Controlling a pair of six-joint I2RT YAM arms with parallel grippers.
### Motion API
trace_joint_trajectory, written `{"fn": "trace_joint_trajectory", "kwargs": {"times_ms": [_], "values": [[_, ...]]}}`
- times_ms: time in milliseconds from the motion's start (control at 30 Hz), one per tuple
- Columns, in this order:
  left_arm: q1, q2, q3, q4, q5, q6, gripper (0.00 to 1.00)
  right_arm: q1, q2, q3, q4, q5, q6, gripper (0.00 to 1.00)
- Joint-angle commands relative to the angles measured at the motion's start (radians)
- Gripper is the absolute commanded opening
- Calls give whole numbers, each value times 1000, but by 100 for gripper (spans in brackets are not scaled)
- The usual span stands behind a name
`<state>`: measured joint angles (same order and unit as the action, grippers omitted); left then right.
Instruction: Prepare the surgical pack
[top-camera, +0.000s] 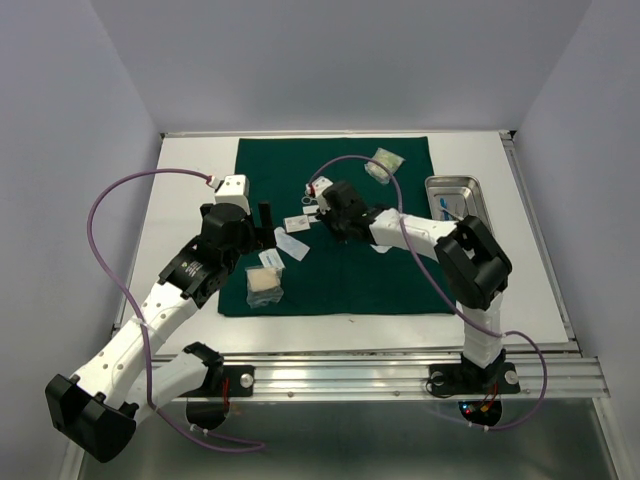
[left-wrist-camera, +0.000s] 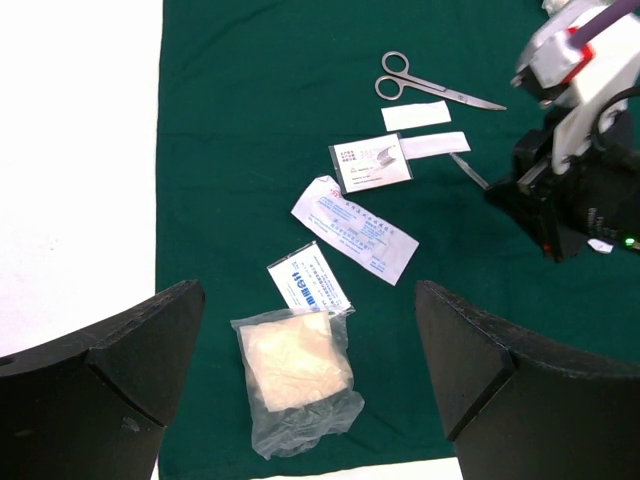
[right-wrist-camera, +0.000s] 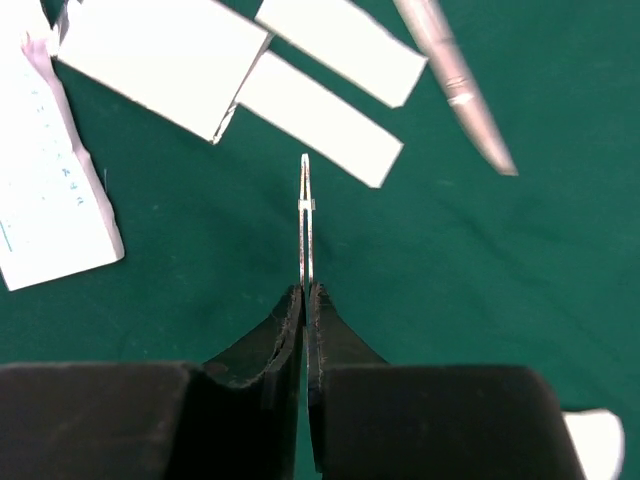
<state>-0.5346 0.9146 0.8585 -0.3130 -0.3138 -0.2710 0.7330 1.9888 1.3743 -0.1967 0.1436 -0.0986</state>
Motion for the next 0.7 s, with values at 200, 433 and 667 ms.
{"fn": "trace_joint_trajectory", "kwargs": {"times_ms": [200,433,667], "values": [[5,-26,4,18,5,7,99,-134,-198,-72,77,125,5,1],[5,-31,1,25,7,9,99,-378,-343,-190,108,131,-1,1],[4,-26,1,28,7,9,99,-582,-439,-339,166,163,-33,1]]}}
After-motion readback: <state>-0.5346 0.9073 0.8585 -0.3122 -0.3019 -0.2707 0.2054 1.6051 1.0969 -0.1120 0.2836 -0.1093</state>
